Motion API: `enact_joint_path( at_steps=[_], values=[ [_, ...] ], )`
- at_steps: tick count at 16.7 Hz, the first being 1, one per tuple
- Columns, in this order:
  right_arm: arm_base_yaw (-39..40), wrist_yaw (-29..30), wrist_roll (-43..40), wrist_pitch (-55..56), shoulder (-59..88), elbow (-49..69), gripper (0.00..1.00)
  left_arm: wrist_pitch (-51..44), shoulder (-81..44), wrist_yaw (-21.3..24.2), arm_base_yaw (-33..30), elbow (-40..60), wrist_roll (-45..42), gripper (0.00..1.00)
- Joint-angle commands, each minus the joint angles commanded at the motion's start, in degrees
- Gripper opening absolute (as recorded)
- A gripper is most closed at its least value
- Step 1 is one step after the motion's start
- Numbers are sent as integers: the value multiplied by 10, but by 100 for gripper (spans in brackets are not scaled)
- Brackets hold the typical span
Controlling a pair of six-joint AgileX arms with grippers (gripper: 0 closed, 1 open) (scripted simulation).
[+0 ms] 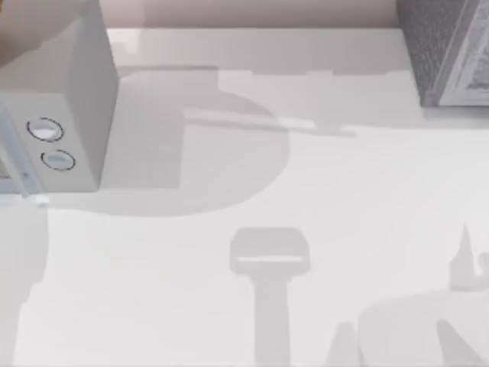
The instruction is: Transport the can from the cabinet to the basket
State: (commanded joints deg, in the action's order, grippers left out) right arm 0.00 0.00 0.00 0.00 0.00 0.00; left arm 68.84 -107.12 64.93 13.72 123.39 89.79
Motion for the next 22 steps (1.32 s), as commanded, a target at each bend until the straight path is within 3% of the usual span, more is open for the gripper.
enact_joint_path(
  at_steps=[3, 6, 8, 11, 16, 17, 22],
  values=[
    [0, 0, 0, 0, 0, 0, 100, 122, -127, 150, 82, 134, 109, 0],
    [0, 0, 0, 0, 0, 0, 100, 219, -231, 271, 148, 241, 198, 0],
    [0, 0, 0, 0, 0, 0, 100, 268, -284, 333, 181, 295, 243, 0],
    [0, 0, 0, 0, 0, 0, 100, 311, -333, 389, 211, 343, 285, 0],
    [0, 0, 0, 0, 0, 0, 100, 317, -341, 398, 216, 350, 291, 0],
    [0, 0, 0, 0, 0, 0, 100, 195, -363, 274, 220, 472, 277, 0],
    [0, 0, 0, 0, 0, 0, 100, 143, -357, 268, 217, 463, 222, 0]
  ],
)
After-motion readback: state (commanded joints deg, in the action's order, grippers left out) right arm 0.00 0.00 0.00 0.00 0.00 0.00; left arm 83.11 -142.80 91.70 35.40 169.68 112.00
